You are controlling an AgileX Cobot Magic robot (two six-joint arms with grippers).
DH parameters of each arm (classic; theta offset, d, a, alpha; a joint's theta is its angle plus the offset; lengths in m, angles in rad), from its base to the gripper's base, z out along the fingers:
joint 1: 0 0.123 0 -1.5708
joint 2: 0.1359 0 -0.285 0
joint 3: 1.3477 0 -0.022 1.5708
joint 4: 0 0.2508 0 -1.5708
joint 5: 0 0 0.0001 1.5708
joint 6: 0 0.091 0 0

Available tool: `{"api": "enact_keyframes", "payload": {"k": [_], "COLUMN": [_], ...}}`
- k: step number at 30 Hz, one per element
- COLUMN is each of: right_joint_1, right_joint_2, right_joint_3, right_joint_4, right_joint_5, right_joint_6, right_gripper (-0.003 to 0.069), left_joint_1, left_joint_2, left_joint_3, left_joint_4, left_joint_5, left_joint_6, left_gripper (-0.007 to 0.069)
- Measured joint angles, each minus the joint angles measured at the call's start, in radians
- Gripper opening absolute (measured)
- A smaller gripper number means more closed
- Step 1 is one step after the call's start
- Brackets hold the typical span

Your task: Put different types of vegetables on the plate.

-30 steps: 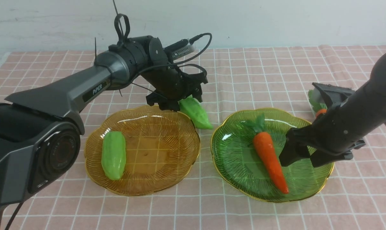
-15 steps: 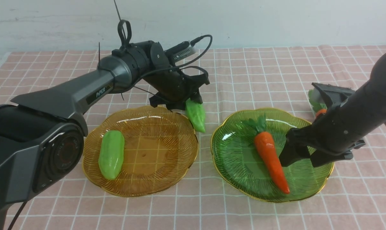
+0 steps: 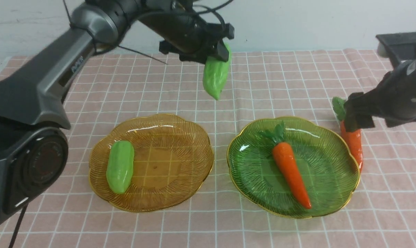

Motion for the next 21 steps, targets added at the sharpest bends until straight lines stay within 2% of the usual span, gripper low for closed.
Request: {"api": "enact_keyframes", "payload": {"k": [3,7,13,21], "right_joint_1": [-0.06,-0.119,-0.125,-0.13], "right_joint_2": [0.07,0.176,0.29,0.41], "right_joint_3": [-0.014,-0.056,-0.115,-0.2], "right_joint_4": [0.02,0.089,0.152,0.173], "right_joint_5": [-0.051,-0.077,-0.111,-0.137], "right_joint_6": [0.015,-0.005,-0.076,-0.085], "right_gripper": [0.059,0.059,0.059,0.059], "left_joint_1": [0.0,-0.002,-0.017,-0.019], "left_joint_2": [-0.003,-0.006,-0.034,-0.039], "left_joint_3": [0.013,0.075,0.233,0.337], "left_joint_4": [0.094,0.12,0.142,0.148], "left_joint_5": [0.035,0.041,0.041,0.04], "left_joint_6": [-0.019,-0.044,-0.062,-0.084], "left_gripper": [0.0269,0.0269,0.0269,0.0269]}}
